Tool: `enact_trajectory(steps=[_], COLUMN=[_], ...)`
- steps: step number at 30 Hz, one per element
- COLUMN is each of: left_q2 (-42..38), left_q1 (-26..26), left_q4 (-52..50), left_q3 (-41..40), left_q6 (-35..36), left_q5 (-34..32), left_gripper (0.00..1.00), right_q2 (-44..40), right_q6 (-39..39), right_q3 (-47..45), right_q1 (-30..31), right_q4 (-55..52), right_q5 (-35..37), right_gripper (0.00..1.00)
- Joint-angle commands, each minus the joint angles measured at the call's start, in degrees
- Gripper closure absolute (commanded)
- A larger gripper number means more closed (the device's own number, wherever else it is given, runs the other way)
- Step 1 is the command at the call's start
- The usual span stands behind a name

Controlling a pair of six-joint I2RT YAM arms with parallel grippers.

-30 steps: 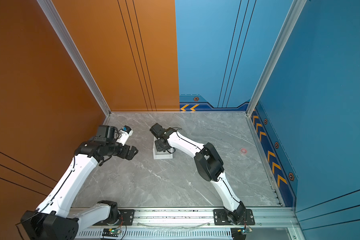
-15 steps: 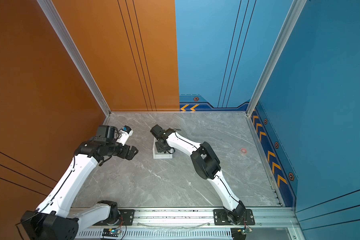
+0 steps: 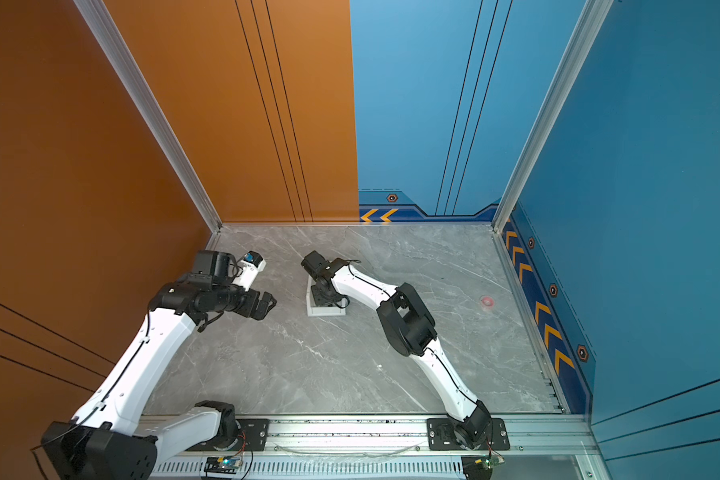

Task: Put the screwdriver in the bin
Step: Place the screwdriver into the bin, then reset both arms

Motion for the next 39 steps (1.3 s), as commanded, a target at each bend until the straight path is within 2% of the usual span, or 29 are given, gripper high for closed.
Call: enact_trajectory(steps=[1, 7, 17, 25, 28, 34, 39], left_q2=[-0.91, -1.07, -1.18, -0.88, 0.18, 5.40, 10.27], left_q1=[0.46, 0.46, 0.53, 0.52, 0.38, 0.35, 0.76], left_q4=[-0.05, -0.02, 0.09, 0.07, 0.05, 0.84, 4.11], left_q3=[1.32, 1.34, 1.41, 1.66, 2.58, 6.63, 9.30], left_q6=[-0.57, -0.47, 0.01, -0.13, -0.53, -3.79, -8.44], left_q5=[1.25, 1.08, 0.46, 0.87, 1.46, 1.19, -1.37], left_gripper=[0.02, 0.02, 0.02, 0.02, 0.02, 0.02, 0.02], right_q2=[0.41, -0.59, -7.05, -10.79, -14.34, -26.23, -38.34], right_q6=[-0.37, -0.52, -1.07, -1.25, -1.42, -1.51, 0.60], right_q3=[1.34, 1.31, 2.45, 4.74, 4.53, -3.00, -17.16], right_q1=[-0.39, -0.40, -0.54, -0.77, -0.73, -1.10, -3.20], right_q4=[-1.85, -2.11, -3.53, -6.03, -6.29, -5.80, -2.26], right_q5=[-0.23, 0.13, 0.08, -0.48, 1.33, 7.89, 11.37], right_gripper=[0.74, 0.67, 0.48, 0.44, 0.43, 0.36, 0.25])
